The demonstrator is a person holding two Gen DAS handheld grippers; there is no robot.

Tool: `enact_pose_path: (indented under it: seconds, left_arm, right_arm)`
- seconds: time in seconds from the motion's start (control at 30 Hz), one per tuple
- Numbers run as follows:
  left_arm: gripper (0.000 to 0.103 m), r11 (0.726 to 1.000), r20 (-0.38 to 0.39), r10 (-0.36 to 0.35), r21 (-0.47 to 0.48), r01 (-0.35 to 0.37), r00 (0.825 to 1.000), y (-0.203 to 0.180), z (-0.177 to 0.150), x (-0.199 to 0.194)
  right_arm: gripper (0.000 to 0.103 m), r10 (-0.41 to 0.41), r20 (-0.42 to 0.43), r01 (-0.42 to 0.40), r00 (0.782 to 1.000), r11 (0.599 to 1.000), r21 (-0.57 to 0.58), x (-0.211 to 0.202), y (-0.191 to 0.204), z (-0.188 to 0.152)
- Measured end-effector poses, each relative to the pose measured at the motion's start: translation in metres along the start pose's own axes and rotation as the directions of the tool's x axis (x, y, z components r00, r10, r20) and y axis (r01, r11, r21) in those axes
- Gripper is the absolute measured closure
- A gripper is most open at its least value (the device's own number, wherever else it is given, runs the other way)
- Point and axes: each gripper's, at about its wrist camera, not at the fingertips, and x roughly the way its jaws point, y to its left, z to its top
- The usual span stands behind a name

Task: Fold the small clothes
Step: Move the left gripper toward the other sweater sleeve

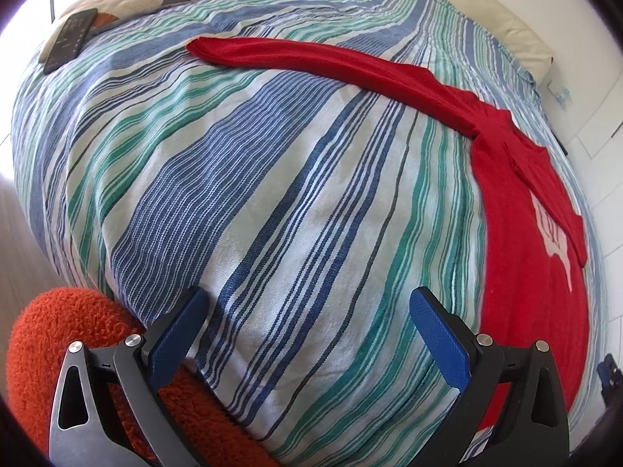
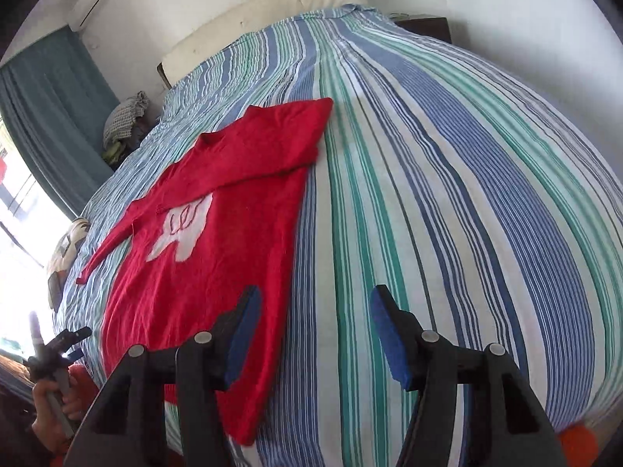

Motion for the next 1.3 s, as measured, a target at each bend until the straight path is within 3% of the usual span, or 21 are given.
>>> enact_pose_path:
  seconds: [0.17, 0.53, 0.77, 1.13, 1.3]
  left_arm:
    - [0.001, 0.999, 0.011, 0.008, 0.046, -0.009, 1.0, -0.008, -0.003, -0.003]
    - [0.001, 0.992, 0.073, -0.017, 0.127, 0.008, 0.997, -0.021, -0.007, -0.028]
    - [0.001, 0.99, 0.103, -0.076, 0.122, 0.063, 0.992, -0.024, -0.002, -0.046]
    - [0.001, 0.98, 0.13, -0.134, 0.166, 0.112, 0.982, -0.037, -0.004, -0.067]
    - [0.001, 0.97, 0.123, -0.136, 0.217, 0.107, 0.983, -0.05, -0.012, -0.076]
  right_arm:
    - [0.043, -0.029, 0.022, 0.028, 0.999, 1.0, 0.009, -0.019, 0.004, -0.037]
    - [0.043, 0.026, 0.032, -0.021, 0.999, 0.986, -0.165, -0.024, 0.059, -0.038]
    - [0.043, 0.036, 0.031, -0.028, 0.999, 0.969, -0.244, -0.043, 0.082, -0.047]
    - [0.039, 0.097, 0.068, -0.077, 0.993, 0.963, -0.26, -0.091, 0.113, -0.042]
    - [0.035, 0.126, 0.072, -0.1, 0.989, 0.952, -0.289, -0.087, 0.122, -0.044]
